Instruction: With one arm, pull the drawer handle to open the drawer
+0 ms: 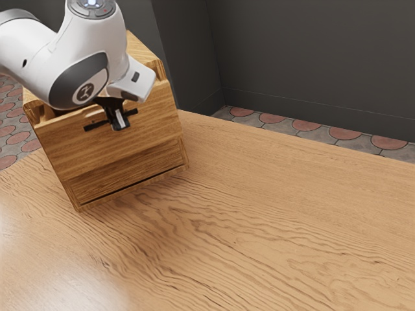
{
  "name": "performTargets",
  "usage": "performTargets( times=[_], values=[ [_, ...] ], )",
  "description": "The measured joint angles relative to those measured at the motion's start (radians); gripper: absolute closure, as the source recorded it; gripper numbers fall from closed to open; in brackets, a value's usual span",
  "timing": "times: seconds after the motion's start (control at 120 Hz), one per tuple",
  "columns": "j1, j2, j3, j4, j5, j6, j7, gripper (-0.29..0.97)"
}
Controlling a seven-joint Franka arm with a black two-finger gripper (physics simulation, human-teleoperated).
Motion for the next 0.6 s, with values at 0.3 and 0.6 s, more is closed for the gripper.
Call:
performTargets(
  times=[0.3,0.6],
  values=[
    [0.016,-0.025,-0.025,-0.029,-0.025,0.013,-0.014,0.72],
    [-0.007,-0.084,-0.030,-0.081,-0.063,0.020,-0.034,0.73]
  ],
)
